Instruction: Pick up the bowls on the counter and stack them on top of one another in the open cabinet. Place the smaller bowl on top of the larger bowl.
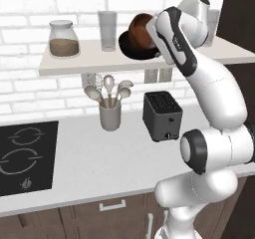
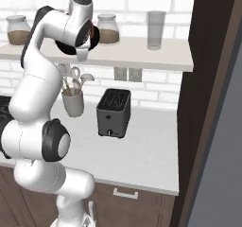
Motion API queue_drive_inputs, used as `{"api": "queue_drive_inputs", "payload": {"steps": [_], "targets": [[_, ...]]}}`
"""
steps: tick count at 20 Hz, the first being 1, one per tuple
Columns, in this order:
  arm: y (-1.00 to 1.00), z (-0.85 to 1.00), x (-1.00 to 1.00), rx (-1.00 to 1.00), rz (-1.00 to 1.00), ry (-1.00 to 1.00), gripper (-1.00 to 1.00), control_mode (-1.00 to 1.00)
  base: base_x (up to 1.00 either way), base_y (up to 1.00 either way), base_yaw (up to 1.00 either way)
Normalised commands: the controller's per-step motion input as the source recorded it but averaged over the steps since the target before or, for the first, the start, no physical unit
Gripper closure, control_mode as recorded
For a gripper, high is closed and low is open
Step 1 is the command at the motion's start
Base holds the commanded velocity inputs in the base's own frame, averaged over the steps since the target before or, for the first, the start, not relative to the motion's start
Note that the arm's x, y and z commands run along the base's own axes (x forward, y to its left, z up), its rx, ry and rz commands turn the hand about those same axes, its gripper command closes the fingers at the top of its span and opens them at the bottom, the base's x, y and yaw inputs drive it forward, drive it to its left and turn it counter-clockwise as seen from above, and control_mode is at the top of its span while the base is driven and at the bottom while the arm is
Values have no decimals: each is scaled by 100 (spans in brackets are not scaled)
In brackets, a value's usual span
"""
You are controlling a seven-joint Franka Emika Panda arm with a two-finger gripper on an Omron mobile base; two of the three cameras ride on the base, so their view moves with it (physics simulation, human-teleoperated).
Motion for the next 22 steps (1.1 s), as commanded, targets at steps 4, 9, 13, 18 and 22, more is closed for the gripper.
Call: {"api": "queue_drive_inputs", "payload": {"steps": [4,9,13,18,22], "targets": [[20,-16,42,-2,0,0,100,-100,0,0,0],[11,-7,15,-1,1,0,-100,-100,0,0,0],[0,0,0,0,1,0,-100,-100,0,0,0],[-2,3,-2,1,2,-8,-100,-100,0,0,0],[-3,11,-10,0,0,-17,-100,-100,0,0,0]]}}
